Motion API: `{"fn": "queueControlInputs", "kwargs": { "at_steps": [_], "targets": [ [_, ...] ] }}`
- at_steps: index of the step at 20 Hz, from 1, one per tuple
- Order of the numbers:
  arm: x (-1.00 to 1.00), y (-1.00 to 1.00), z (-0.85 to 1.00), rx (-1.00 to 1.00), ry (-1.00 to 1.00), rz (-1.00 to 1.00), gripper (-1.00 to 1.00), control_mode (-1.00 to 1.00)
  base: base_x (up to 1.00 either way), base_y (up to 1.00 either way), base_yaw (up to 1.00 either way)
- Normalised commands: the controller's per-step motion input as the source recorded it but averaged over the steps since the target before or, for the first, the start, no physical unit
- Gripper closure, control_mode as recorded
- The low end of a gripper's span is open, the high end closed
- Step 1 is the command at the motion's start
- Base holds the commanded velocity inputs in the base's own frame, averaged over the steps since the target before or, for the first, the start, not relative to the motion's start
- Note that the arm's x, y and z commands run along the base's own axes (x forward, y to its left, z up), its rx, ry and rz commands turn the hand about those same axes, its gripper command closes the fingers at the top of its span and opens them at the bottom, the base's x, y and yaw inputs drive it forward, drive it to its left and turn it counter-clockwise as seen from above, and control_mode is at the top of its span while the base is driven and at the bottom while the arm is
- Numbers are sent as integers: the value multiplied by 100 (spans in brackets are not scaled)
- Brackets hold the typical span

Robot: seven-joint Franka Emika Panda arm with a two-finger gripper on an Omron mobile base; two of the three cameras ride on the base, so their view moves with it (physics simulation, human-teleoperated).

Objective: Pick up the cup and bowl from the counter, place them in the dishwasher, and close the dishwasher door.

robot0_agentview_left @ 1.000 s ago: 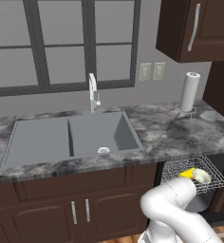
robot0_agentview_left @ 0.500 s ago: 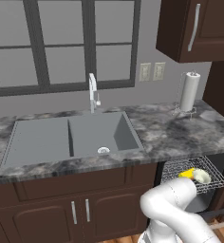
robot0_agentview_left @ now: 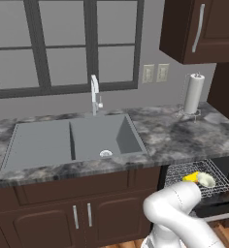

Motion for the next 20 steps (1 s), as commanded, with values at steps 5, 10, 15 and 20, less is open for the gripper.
{"fn": "queueControlInputs", "kwargs": {
  "at_steps": [5, 10, 15, 20],
  "targets": [
    [100, 0, -27, 0, 0, 1, -100, -100, 0, 0, 0],
    [99, 0, -38, 0, 0, 1, -100, -100, 0, 0, 0],
    [70, 0, -44, 0, -1, 1, -100, -100, 0, 0, 0],
    [26, 0, -49, 0, -4, 3, -100, -100, 0, 0, 0]
  ]
}}
